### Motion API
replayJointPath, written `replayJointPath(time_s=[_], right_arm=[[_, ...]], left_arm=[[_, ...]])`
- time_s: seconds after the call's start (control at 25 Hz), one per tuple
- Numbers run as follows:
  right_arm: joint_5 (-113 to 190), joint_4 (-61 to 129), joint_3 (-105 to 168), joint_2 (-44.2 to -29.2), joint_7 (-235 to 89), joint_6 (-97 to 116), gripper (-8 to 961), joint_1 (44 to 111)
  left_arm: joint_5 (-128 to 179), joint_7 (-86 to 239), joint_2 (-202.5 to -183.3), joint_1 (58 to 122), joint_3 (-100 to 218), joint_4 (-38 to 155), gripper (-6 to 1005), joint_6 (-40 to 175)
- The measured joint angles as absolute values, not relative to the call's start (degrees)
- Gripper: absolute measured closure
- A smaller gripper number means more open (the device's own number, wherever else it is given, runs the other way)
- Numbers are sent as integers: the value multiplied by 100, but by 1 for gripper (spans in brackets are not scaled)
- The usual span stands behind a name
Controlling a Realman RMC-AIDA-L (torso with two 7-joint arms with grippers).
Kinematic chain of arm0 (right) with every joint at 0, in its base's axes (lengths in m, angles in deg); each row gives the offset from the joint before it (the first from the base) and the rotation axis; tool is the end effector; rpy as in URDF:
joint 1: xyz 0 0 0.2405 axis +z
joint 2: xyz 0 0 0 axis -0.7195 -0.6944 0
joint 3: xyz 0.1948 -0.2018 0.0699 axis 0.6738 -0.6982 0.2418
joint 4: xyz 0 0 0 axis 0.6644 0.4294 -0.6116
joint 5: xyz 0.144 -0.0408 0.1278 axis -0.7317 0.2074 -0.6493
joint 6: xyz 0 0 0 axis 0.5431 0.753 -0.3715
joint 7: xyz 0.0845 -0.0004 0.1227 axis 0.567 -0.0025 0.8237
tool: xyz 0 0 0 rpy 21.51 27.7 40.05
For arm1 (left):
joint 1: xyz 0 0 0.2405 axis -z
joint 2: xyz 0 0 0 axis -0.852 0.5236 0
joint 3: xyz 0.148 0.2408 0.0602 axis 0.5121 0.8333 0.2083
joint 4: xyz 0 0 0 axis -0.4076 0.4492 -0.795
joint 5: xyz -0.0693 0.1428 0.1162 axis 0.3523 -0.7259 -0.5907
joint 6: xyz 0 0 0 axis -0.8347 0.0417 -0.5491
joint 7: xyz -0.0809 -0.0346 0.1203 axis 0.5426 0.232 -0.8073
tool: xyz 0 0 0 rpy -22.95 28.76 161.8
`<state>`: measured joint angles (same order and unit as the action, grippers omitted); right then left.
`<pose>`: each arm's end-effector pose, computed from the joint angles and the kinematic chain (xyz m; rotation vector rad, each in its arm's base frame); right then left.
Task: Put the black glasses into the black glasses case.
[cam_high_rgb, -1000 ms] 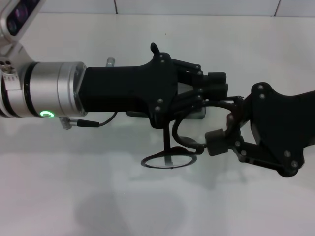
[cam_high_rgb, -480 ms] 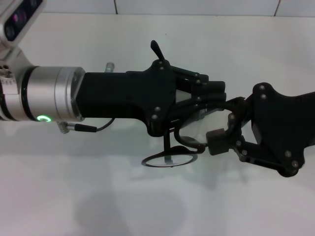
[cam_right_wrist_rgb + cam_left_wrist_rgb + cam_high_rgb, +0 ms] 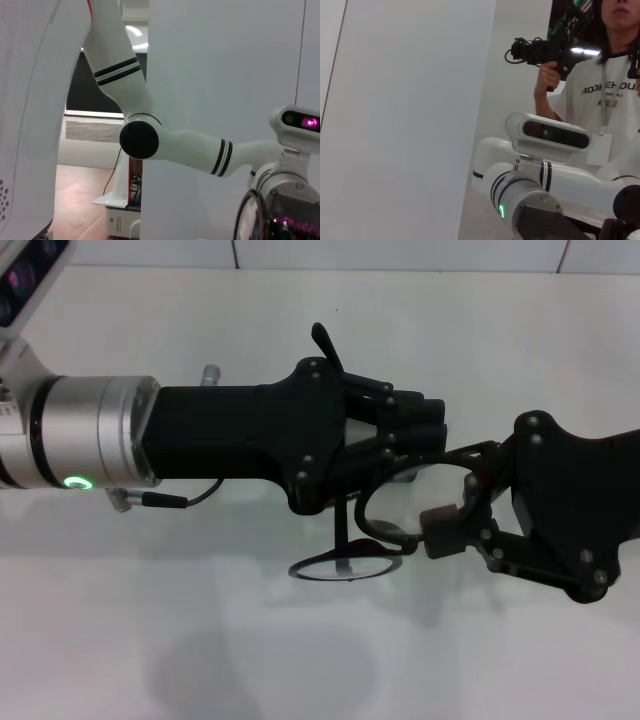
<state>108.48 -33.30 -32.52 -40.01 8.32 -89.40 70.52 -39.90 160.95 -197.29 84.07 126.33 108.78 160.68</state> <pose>0.1547 0.2741 0.0191 2.8365 0.3188 -0.9376 -0.1678 0.2912 -0.0165 2.7608 0.1937 1.2472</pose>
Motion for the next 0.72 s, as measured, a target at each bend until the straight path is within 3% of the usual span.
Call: replayJointPath(time_s=[0.72], right_arm=[[10821,-3339,-3213,-3992,770,-8968,926,6983]], left_arm=[[-4030,16092,-19648,8397,12635,10890,842,16259]])
